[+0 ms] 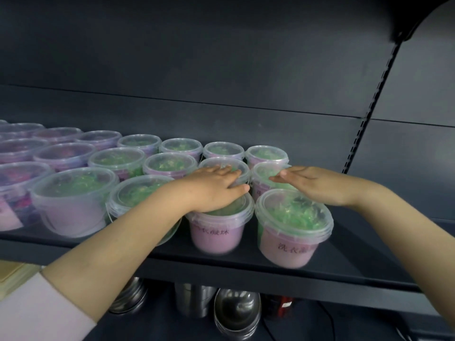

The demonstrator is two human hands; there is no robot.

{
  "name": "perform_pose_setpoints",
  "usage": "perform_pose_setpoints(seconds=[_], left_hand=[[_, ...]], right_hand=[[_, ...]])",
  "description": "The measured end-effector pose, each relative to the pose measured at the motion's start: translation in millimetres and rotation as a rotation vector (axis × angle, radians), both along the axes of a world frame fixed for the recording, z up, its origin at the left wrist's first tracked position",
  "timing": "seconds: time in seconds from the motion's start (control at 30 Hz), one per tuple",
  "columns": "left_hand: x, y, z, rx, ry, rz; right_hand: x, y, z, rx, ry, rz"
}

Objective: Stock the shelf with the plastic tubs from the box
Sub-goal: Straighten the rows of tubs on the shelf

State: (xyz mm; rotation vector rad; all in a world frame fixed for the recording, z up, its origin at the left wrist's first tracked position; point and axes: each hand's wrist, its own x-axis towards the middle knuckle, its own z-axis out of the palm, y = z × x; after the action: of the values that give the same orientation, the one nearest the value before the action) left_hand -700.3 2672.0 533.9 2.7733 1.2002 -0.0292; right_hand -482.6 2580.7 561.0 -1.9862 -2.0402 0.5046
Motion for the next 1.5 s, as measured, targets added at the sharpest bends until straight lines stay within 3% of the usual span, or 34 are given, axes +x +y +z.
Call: perform_pose_setpoints(seconds=[0.13,0.33,0.43,0.67,0.9,1.03,1.2,1.5], left_hand=[[0,0,2,-0.008,-0.042,-0.011],[-10,-9,3,0.085,-0.529,-0.193],[-25,-28,8,0.161,-0.663,-0.246],[-50,-51,-15,0.286,-0.295,-0.355],[-52,-53,-11,0.228,-0.284,-0.323],[-65,-44,2,-0.049,-0.269,-0.327],[-79,-35,7,0.114,-0.124,-0.312],[-80,-29,-6,0.112,-0.153,-0.303]], right_hand=[[-5,-7,-2,0.033,-0.009,-0.031],[-12,-56,-5,0.229,-0.022,-0.028],[-21,-88,-12,0.299,0.08,-0.014],[-28,-98,-35,0.363,0.239,-0.064],[-25,-91,-31,0.313,0.298,-0.051],[-24,-99,-26,0.295,0.257,-0.037],[-30,-99,-29,0.508,-0.006,-0.033],[-27,-83,-35,0.473,0.106,-0.026]])
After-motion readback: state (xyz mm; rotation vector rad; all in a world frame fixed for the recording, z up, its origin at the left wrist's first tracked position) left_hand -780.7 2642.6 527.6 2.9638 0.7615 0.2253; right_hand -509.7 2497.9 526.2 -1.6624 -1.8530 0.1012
